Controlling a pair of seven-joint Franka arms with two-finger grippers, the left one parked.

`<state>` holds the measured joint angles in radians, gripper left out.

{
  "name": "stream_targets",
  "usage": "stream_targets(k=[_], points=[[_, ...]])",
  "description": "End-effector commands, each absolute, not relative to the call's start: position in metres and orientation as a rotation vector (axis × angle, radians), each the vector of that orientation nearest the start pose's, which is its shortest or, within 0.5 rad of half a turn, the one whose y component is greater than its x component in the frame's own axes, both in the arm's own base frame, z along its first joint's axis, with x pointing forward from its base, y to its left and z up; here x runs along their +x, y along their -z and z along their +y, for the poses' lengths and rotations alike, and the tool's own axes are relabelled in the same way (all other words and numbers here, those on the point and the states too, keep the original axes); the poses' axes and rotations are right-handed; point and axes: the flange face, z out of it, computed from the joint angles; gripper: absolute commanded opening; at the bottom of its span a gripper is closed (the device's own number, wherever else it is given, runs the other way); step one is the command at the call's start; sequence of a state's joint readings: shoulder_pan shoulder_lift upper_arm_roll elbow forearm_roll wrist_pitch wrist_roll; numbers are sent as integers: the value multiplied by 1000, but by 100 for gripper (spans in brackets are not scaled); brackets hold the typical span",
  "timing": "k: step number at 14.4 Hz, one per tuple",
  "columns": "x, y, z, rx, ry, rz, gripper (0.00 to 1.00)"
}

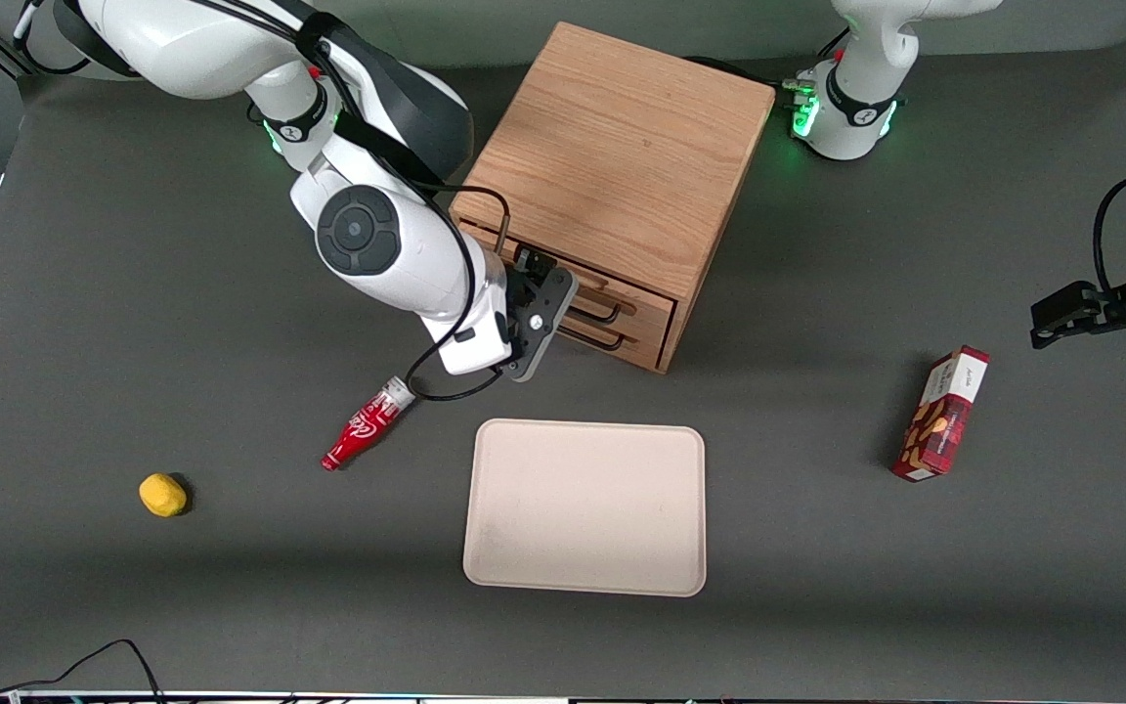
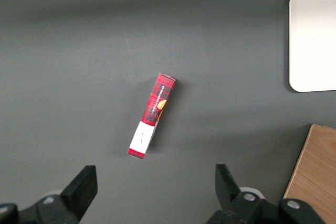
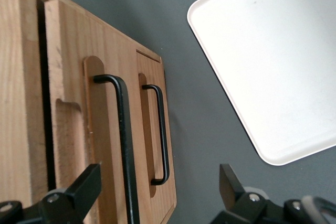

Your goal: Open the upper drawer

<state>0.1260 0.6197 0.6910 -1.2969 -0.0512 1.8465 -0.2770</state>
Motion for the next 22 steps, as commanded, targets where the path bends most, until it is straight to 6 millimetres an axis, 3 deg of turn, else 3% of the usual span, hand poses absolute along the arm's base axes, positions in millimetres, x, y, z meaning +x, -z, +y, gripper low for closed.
stream_targets(k=[1,5,10,13,15,22], points=[[562,-439,441,-2457,-9,-1386,100],[558,-416,454,-2446,41,-1389,100],[569,-393,452,-2453,68,-1439,100],[589,-380,432,-2451,83,-1514,100],[615,-379,412,-2468,131,-1545,100],[684,-396,356,-2532,297,-1556,100]])
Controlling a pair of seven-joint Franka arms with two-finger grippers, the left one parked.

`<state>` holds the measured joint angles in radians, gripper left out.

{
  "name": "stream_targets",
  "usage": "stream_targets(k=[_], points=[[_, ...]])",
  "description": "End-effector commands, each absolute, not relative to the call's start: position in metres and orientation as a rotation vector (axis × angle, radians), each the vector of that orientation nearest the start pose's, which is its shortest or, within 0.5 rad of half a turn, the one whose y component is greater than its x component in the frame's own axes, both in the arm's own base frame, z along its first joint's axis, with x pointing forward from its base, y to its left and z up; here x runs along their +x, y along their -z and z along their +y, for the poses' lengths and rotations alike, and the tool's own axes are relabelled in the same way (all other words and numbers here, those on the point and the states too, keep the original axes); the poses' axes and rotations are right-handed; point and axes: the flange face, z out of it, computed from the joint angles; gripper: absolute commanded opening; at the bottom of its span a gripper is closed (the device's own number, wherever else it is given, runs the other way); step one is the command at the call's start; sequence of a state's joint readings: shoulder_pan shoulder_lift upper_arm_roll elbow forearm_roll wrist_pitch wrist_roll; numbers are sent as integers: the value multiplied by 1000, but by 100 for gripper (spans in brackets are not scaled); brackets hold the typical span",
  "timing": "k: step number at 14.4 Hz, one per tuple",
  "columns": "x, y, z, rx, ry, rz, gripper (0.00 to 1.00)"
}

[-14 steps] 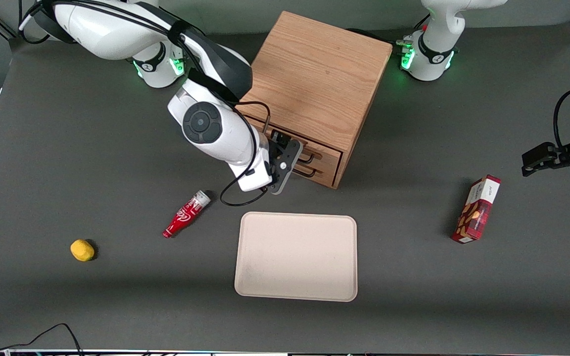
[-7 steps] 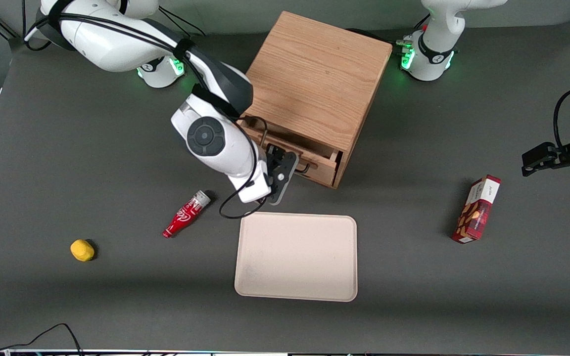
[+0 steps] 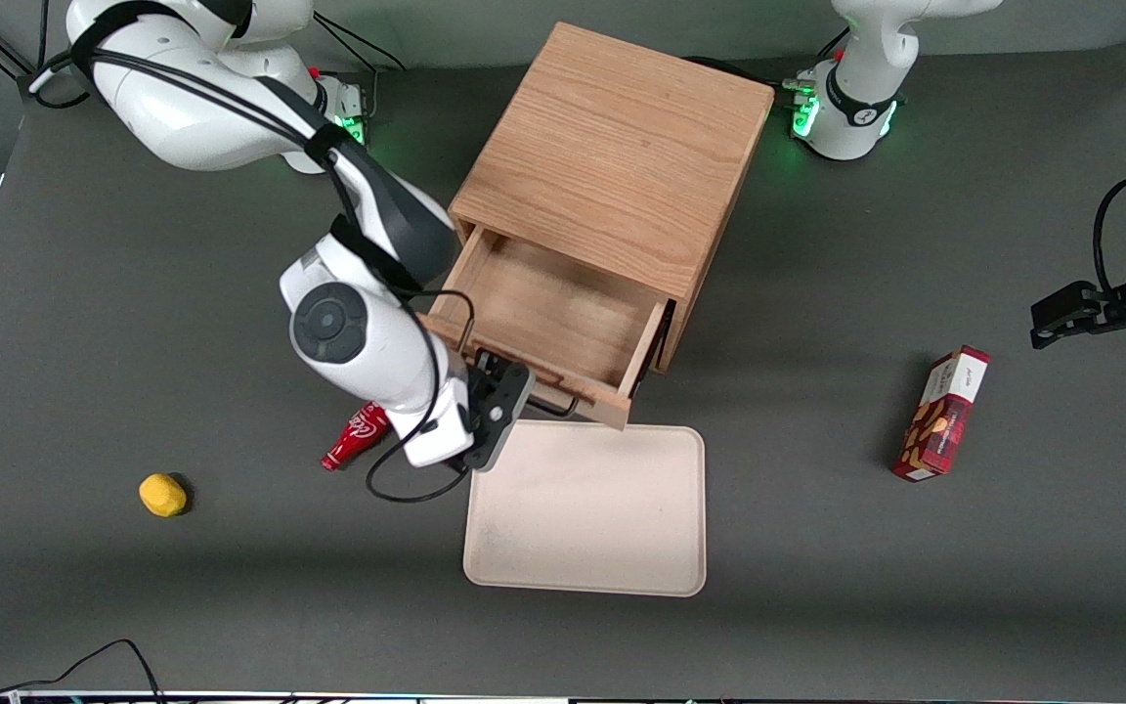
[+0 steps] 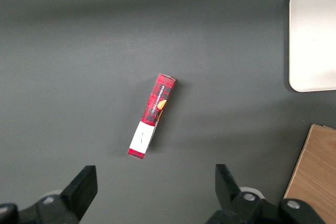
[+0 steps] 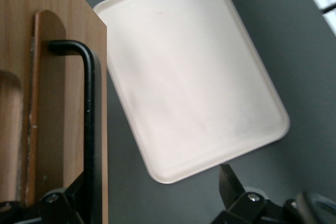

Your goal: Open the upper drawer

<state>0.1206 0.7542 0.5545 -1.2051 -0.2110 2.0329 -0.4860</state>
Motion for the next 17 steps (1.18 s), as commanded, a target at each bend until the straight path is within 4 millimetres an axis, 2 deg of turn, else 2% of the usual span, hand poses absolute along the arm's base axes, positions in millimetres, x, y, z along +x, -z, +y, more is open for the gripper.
stream_targets(k=[1,7,10,13,14,15,17], points=[[690,-394,350,-2537,307,-1551,100],[699,-399,341,-2553,340,-1498,100],[692,-419,350,-2552,337,-1343,100],[676,-466,351,-2582,299,-1131,100],[669,-487,345,-2617,269,-1053,100],[661,-514,333,-2660,235,-950,100],[638,-581,297,-2775,209,-804,100]])
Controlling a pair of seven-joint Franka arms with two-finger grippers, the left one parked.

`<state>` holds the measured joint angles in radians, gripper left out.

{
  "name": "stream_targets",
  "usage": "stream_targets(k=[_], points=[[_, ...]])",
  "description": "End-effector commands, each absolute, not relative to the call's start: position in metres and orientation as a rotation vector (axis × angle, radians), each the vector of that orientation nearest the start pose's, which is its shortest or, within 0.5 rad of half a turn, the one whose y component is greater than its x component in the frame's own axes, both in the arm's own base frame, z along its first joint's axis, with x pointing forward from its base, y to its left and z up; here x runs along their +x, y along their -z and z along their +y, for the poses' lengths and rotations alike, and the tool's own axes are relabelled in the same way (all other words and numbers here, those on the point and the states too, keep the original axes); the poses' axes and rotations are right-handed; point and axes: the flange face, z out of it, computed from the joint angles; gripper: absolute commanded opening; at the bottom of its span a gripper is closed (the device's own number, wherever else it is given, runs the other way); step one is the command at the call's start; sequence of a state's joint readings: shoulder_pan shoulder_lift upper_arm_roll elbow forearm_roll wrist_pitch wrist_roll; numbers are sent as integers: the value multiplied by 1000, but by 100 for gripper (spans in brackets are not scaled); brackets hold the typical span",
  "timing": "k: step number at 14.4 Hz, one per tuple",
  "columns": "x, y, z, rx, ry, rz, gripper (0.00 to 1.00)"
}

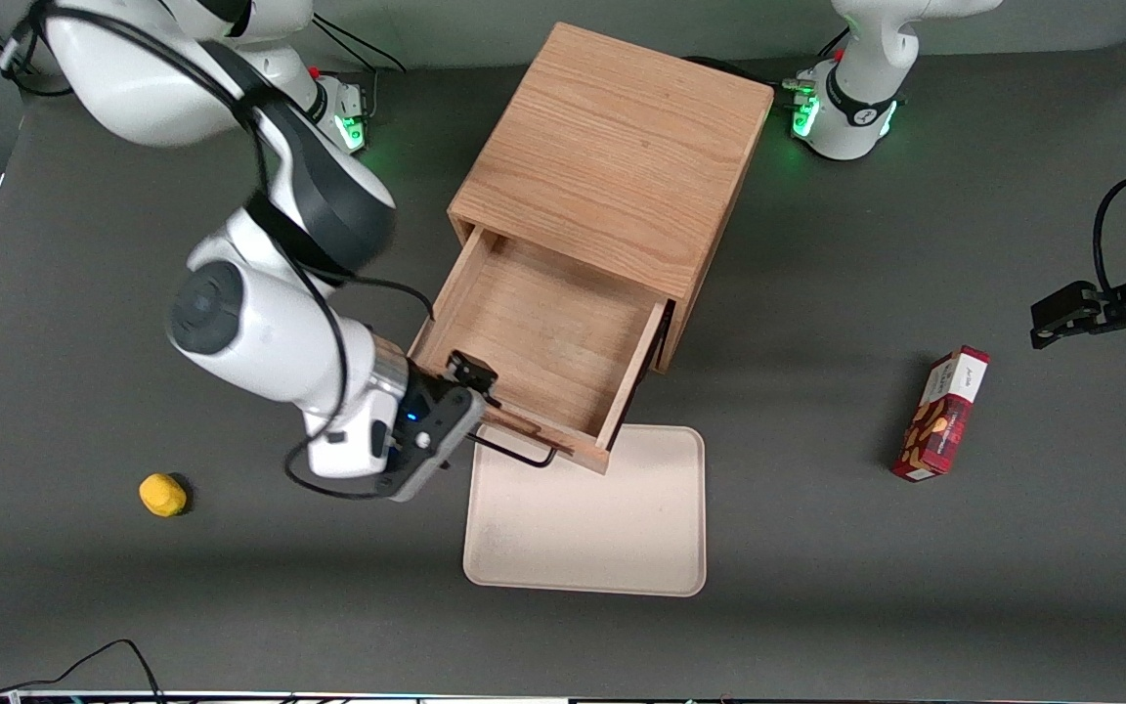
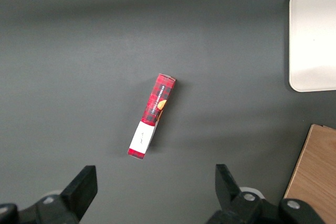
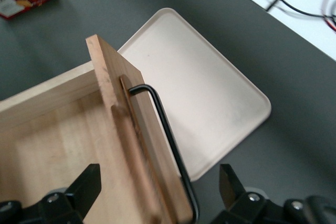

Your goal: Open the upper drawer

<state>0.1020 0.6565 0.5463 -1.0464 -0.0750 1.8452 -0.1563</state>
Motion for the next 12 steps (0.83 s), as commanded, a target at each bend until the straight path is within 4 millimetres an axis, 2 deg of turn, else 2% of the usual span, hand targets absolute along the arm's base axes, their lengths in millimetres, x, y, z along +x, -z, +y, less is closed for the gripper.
stream_targets(k=[1,3,4,6,9,12], points=[[632,-605,266,-2839,201,-741,100],[623,-643,177,-3010,175,-581,100],[612,-662,145,-3071,204,-500,100],[585,-672,99,-3159,250,-389,100],[547,-667,51,-3199,355,-240,100],[542,-673,-10,-3153,322,-50,100]])
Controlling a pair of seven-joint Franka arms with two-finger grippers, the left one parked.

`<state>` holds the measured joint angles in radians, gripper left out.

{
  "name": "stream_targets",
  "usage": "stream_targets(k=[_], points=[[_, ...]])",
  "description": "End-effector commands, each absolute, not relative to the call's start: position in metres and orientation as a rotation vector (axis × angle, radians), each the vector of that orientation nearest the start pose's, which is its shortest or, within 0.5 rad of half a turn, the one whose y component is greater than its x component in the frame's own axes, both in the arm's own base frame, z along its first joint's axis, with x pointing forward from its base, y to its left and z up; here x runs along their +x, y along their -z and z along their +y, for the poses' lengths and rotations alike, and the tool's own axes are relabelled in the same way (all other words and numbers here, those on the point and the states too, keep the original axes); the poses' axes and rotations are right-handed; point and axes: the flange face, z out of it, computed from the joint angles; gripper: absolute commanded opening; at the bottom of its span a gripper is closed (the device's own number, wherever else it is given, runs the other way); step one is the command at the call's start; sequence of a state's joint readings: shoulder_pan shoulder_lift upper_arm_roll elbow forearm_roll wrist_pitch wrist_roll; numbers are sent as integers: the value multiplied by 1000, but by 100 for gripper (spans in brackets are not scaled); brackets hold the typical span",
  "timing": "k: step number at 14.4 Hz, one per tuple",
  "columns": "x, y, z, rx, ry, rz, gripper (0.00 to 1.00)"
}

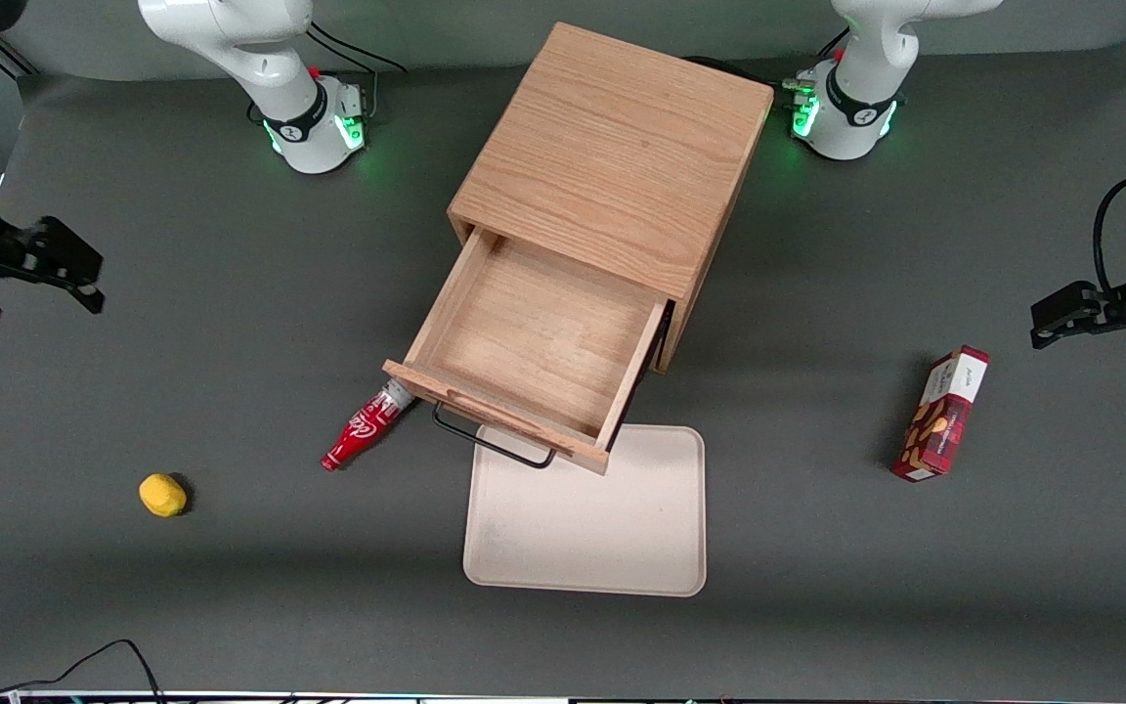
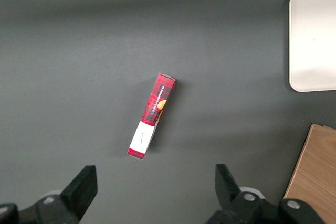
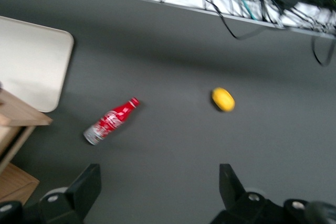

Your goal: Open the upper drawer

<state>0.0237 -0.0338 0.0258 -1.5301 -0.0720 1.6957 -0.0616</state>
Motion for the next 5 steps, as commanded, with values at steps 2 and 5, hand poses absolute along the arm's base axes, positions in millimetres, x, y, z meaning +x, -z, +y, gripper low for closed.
stream_targets(k=[2,5], points=[[546,-683,-32,-3031,331,62,100],[556,-683,-39,-3062,340,70,100]])
